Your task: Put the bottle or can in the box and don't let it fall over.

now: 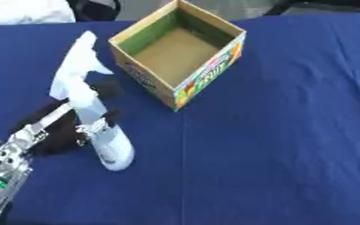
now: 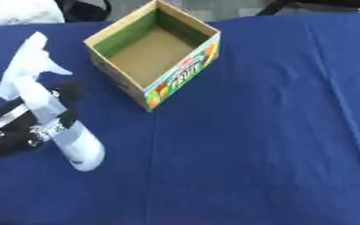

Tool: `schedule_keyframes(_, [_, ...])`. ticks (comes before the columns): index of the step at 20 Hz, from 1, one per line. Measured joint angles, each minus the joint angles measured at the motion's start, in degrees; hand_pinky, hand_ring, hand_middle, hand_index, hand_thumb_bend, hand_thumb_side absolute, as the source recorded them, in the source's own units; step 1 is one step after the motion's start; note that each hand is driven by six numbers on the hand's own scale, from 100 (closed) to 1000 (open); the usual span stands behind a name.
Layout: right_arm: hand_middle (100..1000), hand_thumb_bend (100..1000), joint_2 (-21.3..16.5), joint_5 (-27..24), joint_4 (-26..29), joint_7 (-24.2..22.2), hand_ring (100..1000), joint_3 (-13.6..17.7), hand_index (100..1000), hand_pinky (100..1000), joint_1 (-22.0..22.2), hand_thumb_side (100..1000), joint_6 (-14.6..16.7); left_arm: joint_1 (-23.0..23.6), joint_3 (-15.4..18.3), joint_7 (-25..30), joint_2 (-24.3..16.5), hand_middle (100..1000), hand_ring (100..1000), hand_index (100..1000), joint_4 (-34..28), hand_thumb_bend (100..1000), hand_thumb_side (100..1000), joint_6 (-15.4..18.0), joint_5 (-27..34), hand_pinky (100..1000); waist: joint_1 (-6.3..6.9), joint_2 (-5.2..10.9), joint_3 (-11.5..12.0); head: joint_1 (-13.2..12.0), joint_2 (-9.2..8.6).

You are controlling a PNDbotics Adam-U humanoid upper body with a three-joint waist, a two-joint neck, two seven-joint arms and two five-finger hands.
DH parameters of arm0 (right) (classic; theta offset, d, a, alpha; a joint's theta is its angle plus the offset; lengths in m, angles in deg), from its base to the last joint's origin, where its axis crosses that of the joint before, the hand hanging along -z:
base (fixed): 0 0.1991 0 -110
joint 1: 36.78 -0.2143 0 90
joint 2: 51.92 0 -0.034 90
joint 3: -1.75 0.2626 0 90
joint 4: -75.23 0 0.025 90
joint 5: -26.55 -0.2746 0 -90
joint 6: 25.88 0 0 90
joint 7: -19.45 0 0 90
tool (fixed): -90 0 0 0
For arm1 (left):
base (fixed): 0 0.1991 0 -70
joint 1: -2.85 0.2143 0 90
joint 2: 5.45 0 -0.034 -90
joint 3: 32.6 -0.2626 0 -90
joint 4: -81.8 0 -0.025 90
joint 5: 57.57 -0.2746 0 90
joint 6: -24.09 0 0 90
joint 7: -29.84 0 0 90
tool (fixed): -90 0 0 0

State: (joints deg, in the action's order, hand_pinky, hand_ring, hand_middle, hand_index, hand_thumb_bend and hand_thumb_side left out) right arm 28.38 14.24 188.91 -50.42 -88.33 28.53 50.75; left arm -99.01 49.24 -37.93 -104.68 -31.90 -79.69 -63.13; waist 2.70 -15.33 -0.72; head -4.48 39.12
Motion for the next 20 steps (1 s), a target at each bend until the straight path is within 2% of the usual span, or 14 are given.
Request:
schedule_keyframes(7, [1000, 100, 0.0, -0.1, 0.0, -0.1, 948, 0.0, 962, 1000, 0.0, 470, 0.1, 0.3, -0.5, 0.6, 0.0, 1000, 1000, 898, 0.0, 255, 651, -0.7, -2.1, 1000, 0.0, 0.0, -0.1, 0.0, -0.01])
schedule_keyframes(20, [1000, 100, 0.0, -0.1, 0.0, -0.1, 948, 0.0, 962, 1000, 0.0, 470, 0.1, 1.3, -0.5, 0.6, -0.1, 1000, 1000, 894, 1.4, 261, 576, -0.8, -7.7, 1000, 0.02, 0.0, -0.1, 0.0, -0.02])
